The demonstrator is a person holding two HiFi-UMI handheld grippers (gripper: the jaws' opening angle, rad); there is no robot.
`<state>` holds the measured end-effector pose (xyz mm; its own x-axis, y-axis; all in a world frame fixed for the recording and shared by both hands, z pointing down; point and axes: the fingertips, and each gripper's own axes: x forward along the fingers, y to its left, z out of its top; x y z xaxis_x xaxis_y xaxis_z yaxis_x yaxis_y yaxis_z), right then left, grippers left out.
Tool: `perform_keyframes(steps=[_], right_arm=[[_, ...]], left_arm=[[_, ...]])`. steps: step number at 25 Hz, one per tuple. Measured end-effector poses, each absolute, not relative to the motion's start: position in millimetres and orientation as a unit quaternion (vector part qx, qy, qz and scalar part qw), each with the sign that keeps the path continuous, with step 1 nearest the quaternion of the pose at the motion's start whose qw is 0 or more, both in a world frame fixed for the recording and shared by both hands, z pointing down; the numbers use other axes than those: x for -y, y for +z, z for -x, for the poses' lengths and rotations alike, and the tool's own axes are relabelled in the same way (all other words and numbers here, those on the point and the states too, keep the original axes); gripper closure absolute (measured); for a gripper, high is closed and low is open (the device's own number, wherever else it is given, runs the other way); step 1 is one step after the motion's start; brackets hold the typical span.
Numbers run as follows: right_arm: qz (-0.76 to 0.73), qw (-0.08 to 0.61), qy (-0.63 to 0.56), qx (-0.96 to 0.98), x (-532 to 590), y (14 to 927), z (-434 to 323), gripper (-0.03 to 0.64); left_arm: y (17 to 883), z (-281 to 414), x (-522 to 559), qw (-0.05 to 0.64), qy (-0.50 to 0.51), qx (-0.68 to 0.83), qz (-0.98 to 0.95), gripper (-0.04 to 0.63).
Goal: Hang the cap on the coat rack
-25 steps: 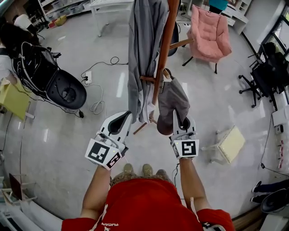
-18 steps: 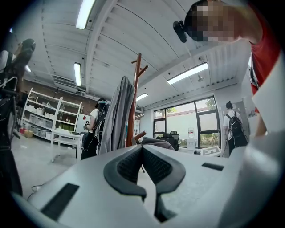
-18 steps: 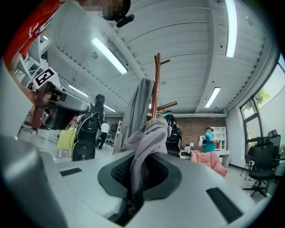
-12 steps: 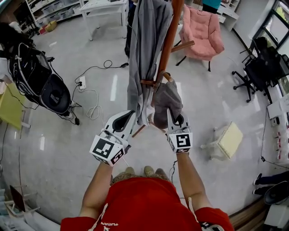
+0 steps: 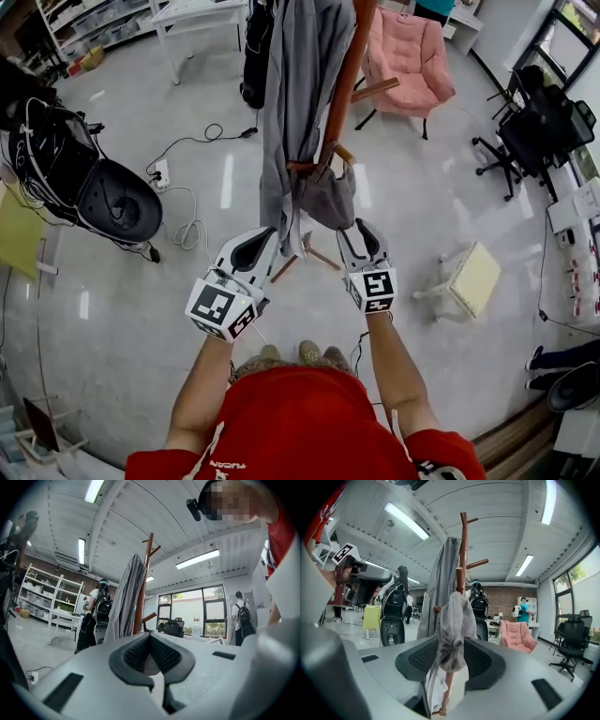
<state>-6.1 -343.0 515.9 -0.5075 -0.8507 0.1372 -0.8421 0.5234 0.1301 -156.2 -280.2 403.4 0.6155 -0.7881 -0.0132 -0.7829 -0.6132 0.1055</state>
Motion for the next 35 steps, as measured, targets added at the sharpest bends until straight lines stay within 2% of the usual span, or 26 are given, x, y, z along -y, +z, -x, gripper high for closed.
perform_keyframes(steps=[7, 16, 23, 35], right_arm=[[-0.458, 0.021, -0.020, 0.889, 312.3, 470.7, 12.6, 0.443], [-0.402, -0.071, -0.030, 0.912, 258.9, 387.5, 32.2, 0.557], [-0.349, -0.125, -0.036, 0.928, 222.5, 344.6, 52.6, 0.589], [-0.348, -0.125, -0.048, 0.928, 209.5, 341.3, 56.0, 0.594]], left_arm=[[401.1, 147.3, 275.1, 0.042, -0.036, 0.427, -0.902, 0.588], [382.2, 131.8, 260.5, 0.019, -0.049, 0.425, -0.904, 0.588], [354.1, 121.7, 243.0, -0.006, -0.068, 0.414, -0.908, 0.588], [350.8, 118.1, 229.4, -0.012, -0.069, 0.408, -0.911, 0.588]])
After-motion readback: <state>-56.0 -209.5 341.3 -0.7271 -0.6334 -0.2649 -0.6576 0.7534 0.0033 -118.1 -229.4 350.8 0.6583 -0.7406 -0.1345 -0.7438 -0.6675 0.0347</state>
